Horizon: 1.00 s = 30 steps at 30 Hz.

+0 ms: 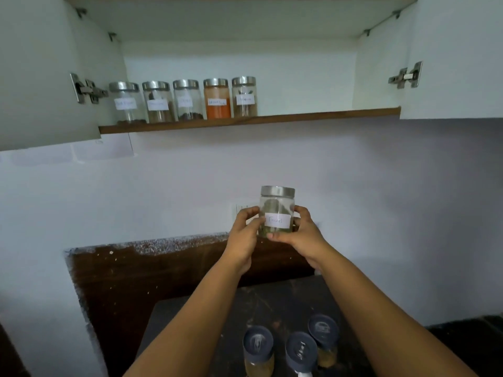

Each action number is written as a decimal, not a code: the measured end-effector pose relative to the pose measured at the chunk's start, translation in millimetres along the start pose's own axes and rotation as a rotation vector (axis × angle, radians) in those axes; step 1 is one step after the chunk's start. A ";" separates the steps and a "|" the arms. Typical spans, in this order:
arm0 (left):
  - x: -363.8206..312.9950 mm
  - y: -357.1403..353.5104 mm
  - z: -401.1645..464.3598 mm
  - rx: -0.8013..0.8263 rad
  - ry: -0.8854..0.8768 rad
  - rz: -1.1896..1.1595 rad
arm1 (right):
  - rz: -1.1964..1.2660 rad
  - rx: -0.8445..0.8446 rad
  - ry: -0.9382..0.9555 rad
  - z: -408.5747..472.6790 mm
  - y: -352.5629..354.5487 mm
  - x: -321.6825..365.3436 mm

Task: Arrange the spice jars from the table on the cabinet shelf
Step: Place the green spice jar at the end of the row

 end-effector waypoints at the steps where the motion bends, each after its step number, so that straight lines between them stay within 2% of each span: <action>1: -11.6 -1.8 5.6 0.008 -0.032 0.016 | 0.007 -0.027 0.029 5.8 3.6 11.2; 8: -94.9 -24.3 53.2 -0.019 -0.283 0.241 | -0.046 -0.123 0.239 43.3 44.5 103.8; 13: -181.4 -39.3 97.3 0.028 -0.519 0.351 | -0.111 -0.175 0.397 85.2 82.2 182.7; 17: -227.0 -38.3 139.9 0.050 -0.577 0.480 | -0.221 -0.192 0.460 124.5 102.8 229.5; 18: -234.1 -36.6 150.5 0.014 -0.594 0.588 | -0.250 -0.198 0.465 134.1 106.9 237.1; 21: -236.5 -32.2 178.6 -0.202 -0.661 1.178 | -0.329 -0.223 0.452 165.0 117.8 248.2; 23: -218.3 -20.8 197.4 -0.325 -0.585 1.468 | -0.423 -0.227 0.393 190.1 123.5 246.0; 25: -194.1 0.9 213.8 -0.416 -0.456 1.568 | -0.552 -0.174 0.266 218.9 124.6 236.0; 26: -185.3 9.3 219.0 -0.467 -0.454 1.587 | -0.610 -0.143 0.197 232.2 124.8 230.4; 30: -177.4 16.8 224.9 -0.637 -0.707 1.576 | -0.713 -0.098 0.060 276.4 127.4 224.4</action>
Point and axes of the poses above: each hand's wrist, its own z-axis towards the middle knuckle, its own y-axis out of the back of the hand, x = y × z, the point moved 8 cm from there along z, towards the middle knuckle, and after that the axes turned 6 degrees about x, right-handed, at the moved point
